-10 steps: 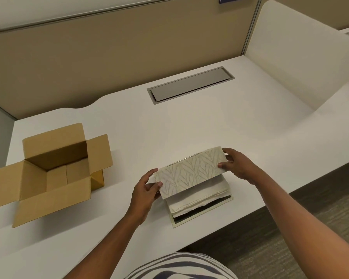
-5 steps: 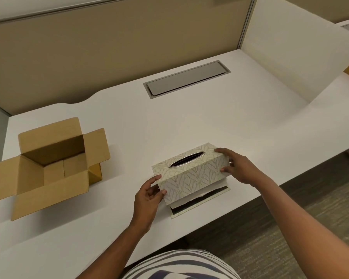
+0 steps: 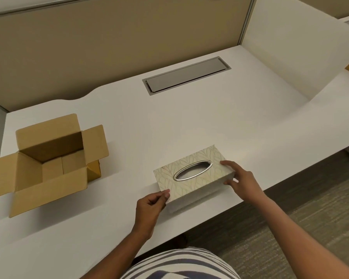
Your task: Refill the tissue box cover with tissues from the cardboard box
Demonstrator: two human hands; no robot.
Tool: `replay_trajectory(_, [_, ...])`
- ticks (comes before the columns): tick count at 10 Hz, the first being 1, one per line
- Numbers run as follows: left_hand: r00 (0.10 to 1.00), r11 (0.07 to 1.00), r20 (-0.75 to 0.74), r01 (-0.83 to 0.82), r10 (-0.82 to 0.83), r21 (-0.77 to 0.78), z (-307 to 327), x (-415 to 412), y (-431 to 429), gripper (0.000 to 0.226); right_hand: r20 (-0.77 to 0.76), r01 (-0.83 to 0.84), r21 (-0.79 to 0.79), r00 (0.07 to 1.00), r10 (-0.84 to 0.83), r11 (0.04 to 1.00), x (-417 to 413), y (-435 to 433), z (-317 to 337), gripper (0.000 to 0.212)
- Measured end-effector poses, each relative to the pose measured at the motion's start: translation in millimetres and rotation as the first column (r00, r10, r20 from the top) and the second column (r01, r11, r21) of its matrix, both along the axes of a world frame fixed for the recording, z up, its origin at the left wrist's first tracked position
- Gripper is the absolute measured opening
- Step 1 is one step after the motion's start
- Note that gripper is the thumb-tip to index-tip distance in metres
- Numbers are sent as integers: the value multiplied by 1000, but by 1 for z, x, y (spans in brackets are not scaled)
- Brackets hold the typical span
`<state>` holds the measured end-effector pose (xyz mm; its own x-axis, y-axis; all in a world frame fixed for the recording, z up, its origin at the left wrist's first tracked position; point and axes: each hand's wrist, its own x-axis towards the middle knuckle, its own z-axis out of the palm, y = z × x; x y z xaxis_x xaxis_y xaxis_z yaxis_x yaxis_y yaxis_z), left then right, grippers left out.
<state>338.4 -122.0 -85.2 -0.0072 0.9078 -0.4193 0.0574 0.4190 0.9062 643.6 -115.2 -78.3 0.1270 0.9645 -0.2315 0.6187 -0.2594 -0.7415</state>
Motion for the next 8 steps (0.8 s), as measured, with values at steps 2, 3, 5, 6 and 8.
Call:
replay_trajectory(2, [996,999,-72,44,-44,-7,-4,4,-8,21,11,42,-44,999,-42,998,-7,-10,-9,62])
replay_trajectory(3, [995,999,-94,41,-40,0,-4,7,-11,22,-3,60,-44,998,-61,997,-8,-13,-14,62])
replay_trajectory(5, [984,997,-172,60,-53,40,-5,11,-10,26,-9,74,-57,997,-74,996,-10,-16,-17,57])
replay_trajectory(6, [954,988,-282,127,-96,92,-3,11,-9,25,36,140,-19,990,-140,990,-18,-21,-16,55])
replay_trajectory(8, [824,934,-561,133,82,332,12,-2,12,21,298,169,216,926,-230,962,-47,2,-7,36])
